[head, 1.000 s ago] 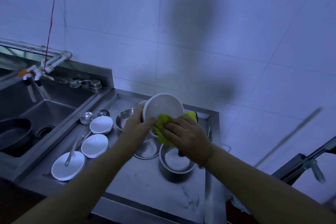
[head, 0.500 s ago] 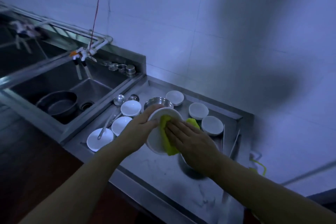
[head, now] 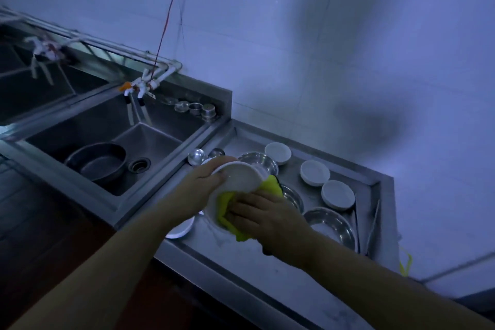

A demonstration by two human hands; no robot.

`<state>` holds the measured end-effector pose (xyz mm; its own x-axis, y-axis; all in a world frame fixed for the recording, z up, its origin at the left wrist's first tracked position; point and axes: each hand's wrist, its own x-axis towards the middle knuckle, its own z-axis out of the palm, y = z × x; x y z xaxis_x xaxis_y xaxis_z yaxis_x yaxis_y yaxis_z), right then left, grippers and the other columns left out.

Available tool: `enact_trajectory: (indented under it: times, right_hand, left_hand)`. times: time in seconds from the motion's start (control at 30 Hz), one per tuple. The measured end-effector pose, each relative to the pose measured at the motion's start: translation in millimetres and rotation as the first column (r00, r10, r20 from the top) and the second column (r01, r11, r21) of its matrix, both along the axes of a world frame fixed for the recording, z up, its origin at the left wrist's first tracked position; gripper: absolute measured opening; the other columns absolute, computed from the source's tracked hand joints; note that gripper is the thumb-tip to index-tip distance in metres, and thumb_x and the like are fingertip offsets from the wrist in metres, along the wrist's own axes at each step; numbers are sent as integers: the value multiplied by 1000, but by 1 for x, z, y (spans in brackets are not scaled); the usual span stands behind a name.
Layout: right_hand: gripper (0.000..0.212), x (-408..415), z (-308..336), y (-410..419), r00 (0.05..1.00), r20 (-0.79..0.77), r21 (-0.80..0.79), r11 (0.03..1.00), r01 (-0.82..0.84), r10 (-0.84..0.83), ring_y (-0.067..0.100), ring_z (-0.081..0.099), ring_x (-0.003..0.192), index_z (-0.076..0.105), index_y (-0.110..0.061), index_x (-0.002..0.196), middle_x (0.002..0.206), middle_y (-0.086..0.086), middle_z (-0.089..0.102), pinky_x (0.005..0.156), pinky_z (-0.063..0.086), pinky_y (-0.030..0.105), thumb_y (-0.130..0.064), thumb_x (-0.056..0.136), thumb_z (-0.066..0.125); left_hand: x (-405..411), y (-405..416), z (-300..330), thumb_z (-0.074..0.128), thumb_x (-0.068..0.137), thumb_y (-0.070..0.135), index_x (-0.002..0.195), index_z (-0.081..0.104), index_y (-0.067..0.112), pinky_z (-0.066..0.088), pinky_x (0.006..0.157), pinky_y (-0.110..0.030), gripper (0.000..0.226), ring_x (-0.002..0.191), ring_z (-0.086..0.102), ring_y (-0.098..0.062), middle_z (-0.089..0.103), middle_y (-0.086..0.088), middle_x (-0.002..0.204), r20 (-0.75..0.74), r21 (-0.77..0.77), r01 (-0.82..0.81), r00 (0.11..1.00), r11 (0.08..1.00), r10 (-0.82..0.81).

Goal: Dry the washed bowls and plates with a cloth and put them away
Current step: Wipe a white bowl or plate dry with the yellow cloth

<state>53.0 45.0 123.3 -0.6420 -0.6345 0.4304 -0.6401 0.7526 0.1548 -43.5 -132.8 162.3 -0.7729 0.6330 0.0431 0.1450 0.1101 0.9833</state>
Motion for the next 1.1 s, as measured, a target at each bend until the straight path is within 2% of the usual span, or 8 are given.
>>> enact_trajectory:
  times: [0.13,0.23,0.33,0.47,0.63,0.77,0.87,1.1]
  right_hand:
    - [29,-30,4,-30,999,28,157,987,29,-34,23,60,110,70,-15,104,113,2,67,108,37,36,-13,75,66]
    - [32,-49,10,-63,982,118,72,987,142,-150,21,65,96,74,-17,93,102,-1,71,95,48,34,-14,63,86]
    - [26,-60,16,-85,955,219,-83,971,225,-203,26,67,84,75,-9,88,92,5,73,78,55,37,-2,64,85]
    - [30,-67,16,-105,899,396,-280,907,315,-190,31,65,86,72,1,95,95,14,70,80,54,41,9,67,78]
    - [37,-61,0,-116,891,320,-660,599,454,-323,23,63,102,68,-7,110,113,-5,65,89,51,35,-1,73,73]
    - [47,-69,-6,-116,770,548,-787,110,607,-327,-4,63,91,65,-34,102,96,-23,67,75,46,10,-1,72,79]
    - [61,-86,-7,-124,759,554,-738,219,638,-343,12,54,118,60,-23,124,126,-5,59,95,47,30,-2,69,76]
    - [60,-116,-15,-119,811,317,-752,391,531,-493,22,32,138,42,-24,138,148,1,36,110,34,43,-56,89,49]
  left_hand:
    - [-46,-48,11,45,98,20,107,51,52,57,63,-28,34,93,62,-13,58,8,113,94,-265,234,972,935,-216]
    - [-71,-84,6,54,91,37,137,30,43,49,89,-31,52,113,53,-12,46,3,137,-242,-551,116,925,827,-292]
    - [-82,-117,1,60,85,44,141,37,25,28,109,-34,64,135,30,-17,40,4,144,-719,-585,-89,519,806,-463]
    - [-90,-128,-4,71,75,26,96,68,20,23,113,-38,22,120,54,-19,68,4,105,-797,-593,5,140,805,-588]
    - [-109,-129,-25,67,82,29,89,65,16,30,67,-10,15,80,49,-2,59,9,85,-611,-544,173,589,821,-529]
    - [-115,-121,-44,67,84,14,85,66,10,45,58,-17,5,64,56,-2,62,4,71,8,-213,310,949,927,-315]
    - [-117,-105,-50,66,76,16,94,70,8,56,68,-26,20,82,68,-22,72,-11,92,362,87,274,887,958,-286]
    - [-140,-64,-41,55,81,10,112,58,-10,55,80,-36,37,94,63,-34,65,-28,107,428,283,297,812,912,-397]
